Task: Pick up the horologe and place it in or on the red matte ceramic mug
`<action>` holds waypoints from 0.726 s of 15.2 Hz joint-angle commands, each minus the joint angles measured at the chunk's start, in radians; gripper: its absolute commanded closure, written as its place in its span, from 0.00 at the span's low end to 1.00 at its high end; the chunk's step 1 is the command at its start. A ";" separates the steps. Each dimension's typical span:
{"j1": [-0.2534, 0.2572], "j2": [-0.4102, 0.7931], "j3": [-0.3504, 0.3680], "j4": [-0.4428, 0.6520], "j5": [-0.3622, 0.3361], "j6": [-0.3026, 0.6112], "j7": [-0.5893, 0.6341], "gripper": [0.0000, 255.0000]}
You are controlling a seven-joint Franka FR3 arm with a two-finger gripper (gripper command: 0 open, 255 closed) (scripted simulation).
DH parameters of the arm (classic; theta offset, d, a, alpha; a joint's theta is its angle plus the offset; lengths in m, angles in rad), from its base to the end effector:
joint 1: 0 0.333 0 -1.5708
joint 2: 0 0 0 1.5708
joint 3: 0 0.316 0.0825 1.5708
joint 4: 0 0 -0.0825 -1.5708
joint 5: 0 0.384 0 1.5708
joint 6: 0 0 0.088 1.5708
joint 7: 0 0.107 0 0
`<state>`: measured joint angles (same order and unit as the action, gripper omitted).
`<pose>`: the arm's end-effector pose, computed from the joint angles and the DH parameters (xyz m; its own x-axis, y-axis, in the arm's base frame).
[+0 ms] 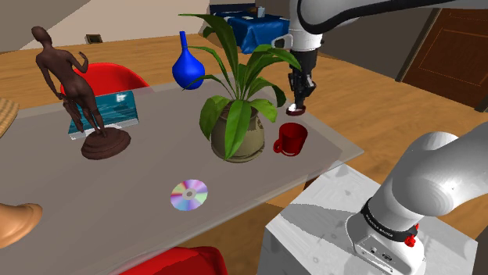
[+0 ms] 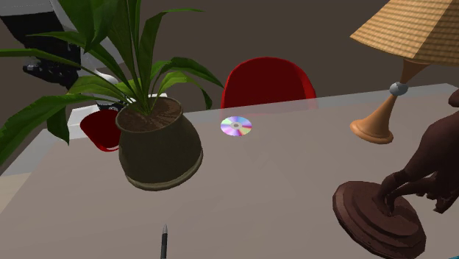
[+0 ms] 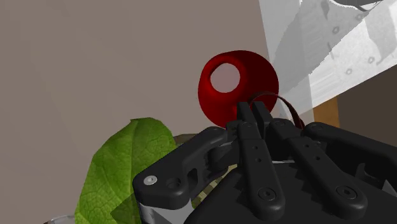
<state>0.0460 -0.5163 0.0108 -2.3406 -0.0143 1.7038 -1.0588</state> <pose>0.3821 0.0208 0.5153 0.4342 0.8976 -0.0756 0.8929 -0.4400 -0.0954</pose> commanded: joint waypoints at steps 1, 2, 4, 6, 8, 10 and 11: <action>-0.001 -0.002 -0.002 -0.029 -0.001 0.028 -0.002 1.00; -0.001 0.000 -0.002 -0.042 -0.001 0.042 -0.002 1.00; -0.001 0.003 -0.002 -0.066 -0.001 0.069 -0.001 1.00; -0.001 0.007 -0.002 -0.090 -0.001 0.097 -0.001 1.00; -0.001 0.013 -0.002 -0.113 -0.001 0.126 0.000 1.00; -0.001 0.019 -0.002 -0.135 -0.002 0.154 0.000 1.00; -0.001 0.023 -0.002 -0.146 -0.002 0.169 0.001 1.00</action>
<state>0.0455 -0.4972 0.0097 -2.4755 -0.0157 1.8576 -1.0579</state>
